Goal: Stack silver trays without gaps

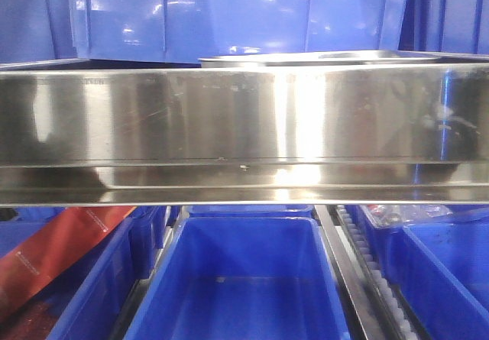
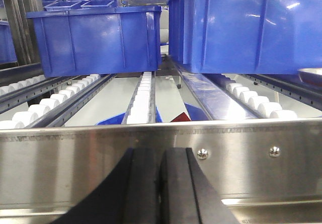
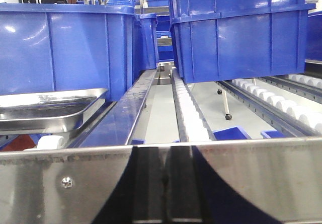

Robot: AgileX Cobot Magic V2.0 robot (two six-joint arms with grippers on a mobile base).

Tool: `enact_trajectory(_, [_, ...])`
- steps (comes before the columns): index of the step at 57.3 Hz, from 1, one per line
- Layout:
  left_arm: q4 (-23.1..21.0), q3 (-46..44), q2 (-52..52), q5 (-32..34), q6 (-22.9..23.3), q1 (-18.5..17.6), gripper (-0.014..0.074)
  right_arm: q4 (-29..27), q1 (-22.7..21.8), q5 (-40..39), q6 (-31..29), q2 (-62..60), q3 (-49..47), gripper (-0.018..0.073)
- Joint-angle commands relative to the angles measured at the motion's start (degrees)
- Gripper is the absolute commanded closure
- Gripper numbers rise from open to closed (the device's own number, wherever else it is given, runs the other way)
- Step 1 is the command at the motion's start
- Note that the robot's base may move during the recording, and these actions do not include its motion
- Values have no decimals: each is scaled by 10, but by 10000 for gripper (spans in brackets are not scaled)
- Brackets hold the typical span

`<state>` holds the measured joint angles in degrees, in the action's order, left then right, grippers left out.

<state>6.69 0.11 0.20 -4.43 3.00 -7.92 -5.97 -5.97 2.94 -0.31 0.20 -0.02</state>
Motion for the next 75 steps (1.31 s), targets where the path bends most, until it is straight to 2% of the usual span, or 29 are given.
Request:
enact_trajectory(1, [1, -1, -2, 8, 0, 0, 603, 0, -2, -9, -3, -2, 0, 640])
enact_trajectory(53, [1, -1, -2, 8, 0, 0, 603, 0, -2, -12, -3, -2, 0, 640])
enact_trajectory(58, [1, -1, -2, 40, 0, 0, 603, 0, -2, -38, -3, -2, 0, 640])
enact_trajectory(67, [-14, -1, -2, 161, 1, 0, 603, 0, -2, -109, -3, -2, 0, 640])
enact_trajectory(71, [-25, -4, -2, 180, 1, 0, 603, 0, -2, -126, -3, -2, 0, 640])
enact_trajectory(75, [-58, -40, -2, 148, 31, 0, 603, -2, -2, -128, -3, -2, -3, 640])
